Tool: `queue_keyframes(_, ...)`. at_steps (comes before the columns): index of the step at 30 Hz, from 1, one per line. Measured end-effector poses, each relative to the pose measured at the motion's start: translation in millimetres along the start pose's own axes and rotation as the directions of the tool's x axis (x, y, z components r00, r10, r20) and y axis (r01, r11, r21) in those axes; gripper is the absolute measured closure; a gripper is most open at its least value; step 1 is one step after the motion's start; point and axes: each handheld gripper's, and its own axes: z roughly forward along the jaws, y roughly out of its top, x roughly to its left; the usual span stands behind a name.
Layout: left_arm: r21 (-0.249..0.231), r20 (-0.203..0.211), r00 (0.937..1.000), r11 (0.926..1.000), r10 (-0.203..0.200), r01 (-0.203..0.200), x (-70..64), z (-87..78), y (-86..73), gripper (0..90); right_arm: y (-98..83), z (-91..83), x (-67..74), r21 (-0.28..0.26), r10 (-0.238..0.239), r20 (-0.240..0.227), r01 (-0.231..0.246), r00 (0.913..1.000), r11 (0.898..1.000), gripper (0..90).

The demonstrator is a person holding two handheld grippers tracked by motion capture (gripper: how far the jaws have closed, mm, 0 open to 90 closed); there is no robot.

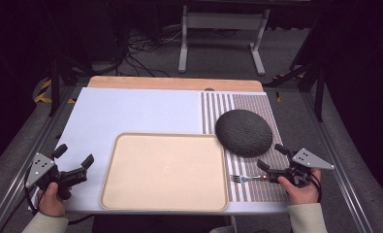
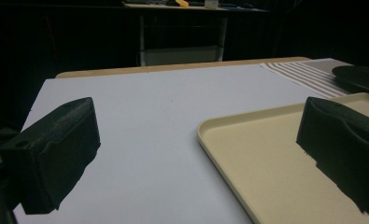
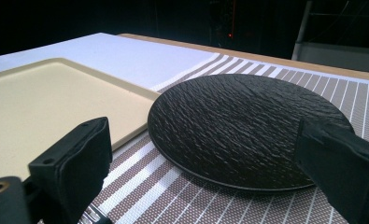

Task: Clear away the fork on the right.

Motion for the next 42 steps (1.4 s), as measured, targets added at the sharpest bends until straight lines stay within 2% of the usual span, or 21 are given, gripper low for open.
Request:
queue_keyframes(3, 0.009, -0.010, 0.9998, 0.9998, 0.018, -0.018, -0.9, 0.5, 0.6, 0.1, 0.6, -1.6, 0.6, -0.008, 0.001, -0.007, -0.002, 1.0000, 1.000, 5.1)
queue_keyframes(9, 0.020, -0.003, 0.9992, 0.9990, 0.040, -0.040, -3.1, 0.9, 1.5, 0.1, 1.3, -4.3, 0.2, -0.023, -0.004, -0.013, 0.004, 0.9999, 1.000, 4.9)
queue_keyframes(16, 0.026, -0.010, 0.9994, 0.9991, 0.033, -0.033, -2.2, 0.7, 1.5, 0.1, 2.9, -4.0, 0.8, -0.014, -0.003, -0.017, 0.003, 0.9998, 1.000, 4.1)
queue_keyframes(22, 0.020, -0.015, 0.9996, 0.9995, 0.024, -0.023, -2.6, 0.7, 1.2, 0.1, 13.1, 1.6, 2.9, -0.005, -0.004, -0.045, 0.004, 0.9990, 1.000, 4.6)
queue_keyframes(31, 0.028, -0.015, 0.9996, 0.9993, 0.025, -0.024, -2.3, 0.8, 1.1, 0.1, 30.1, 12.8, 6.6, 0.050, -0.060, -0.092, 0.065, 0.9939, 0.997, 4.6)
queue_keyframes(33, 0.025, -0.015, 0.9996, 0.9994, 0.025, -0.025, -2.2, 0.8, 1.0, 0.1, 37.3, 13.9, 6.6, 0.081, -0.084, -0.108, 0.093, 0.9906, 0.992, 4.2)
queue_keyframes(37, 0.025, -0.017, 0.9996, 0.9994, 0.023, -0.023, -2.2, 0.5, 1.1, 0.1, 43.7, 14.8, 6.5, 0.112, -0.096, -0.120, 0.110, 0.9881, 0.988, 3.8)
queue_keyframes(39, 0.026, -0.017, 0.9995, 0.9994, 0.025, -0.025, -2.3, 0.4, 1.3, 0.1, 49.9, 15.8, 6.4, 0.148, -0.116, -0.145, 0.137, 0.9827, 0.980, 3.6)
queue_keyframes(40, 0.026, -0.017, 0.9995, 0.9994, 0.025, -0.025, -2.3, 0.4, 1.3, 0.1, 49.9, 15.8, 6.4, 0.148, -0.116, -0.145, 0.137, 0.9827, 0.980, 3.6)
queue_keyframes(42, 0.026, -0.017, 0.9995, 0.9994, 0.026, -0.025, -2.4, 0.3, 1.4, 0.1, 56.8, 16.7, 6.0, 0.190, -0.149, -0.162, 0.179, 0.9755, 0.965, 3.6)
